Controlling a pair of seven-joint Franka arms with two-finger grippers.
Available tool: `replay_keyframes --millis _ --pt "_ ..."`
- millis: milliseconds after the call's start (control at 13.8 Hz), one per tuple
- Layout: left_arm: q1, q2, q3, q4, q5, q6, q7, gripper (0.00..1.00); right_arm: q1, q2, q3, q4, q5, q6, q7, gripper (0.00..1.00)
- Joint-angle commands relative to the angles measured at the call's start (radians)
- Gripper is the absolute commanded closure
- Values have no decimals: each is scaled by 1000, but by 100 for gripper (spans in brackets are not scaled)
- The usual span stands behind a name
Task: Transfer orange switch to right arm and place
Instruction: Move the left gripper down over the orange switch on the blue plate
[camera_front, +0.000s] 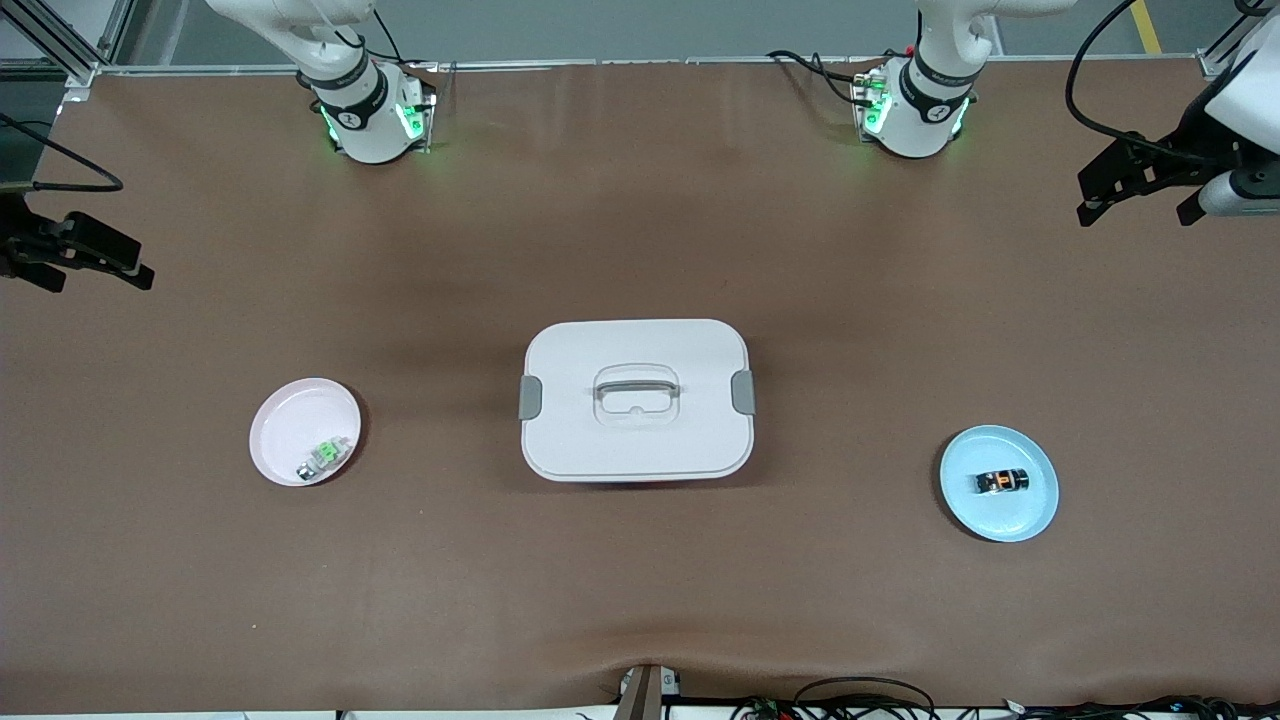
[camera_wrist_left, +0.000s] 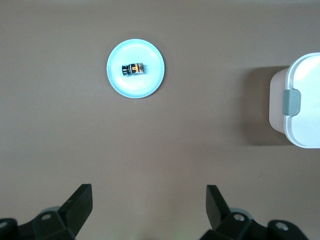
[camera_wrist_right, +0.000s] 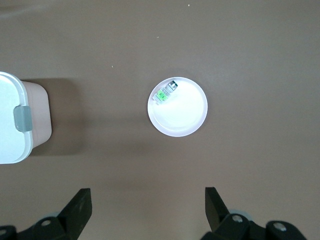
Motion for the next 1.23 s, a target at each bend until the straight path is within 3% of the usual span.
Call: replay_keyframes --millis 0,508,1160 --pt "0 15 -4 20 7 -21 -10 0 -12 -8 5 -1 7 -9 -12 0" --pt "8 79 12 25 31 -9 5 0 -12 -8 5 0 1 -7 -12 0" --pt "49 315 32 4 48 239 9 0 -38 -2 3 -1 12 -10 -15 0"
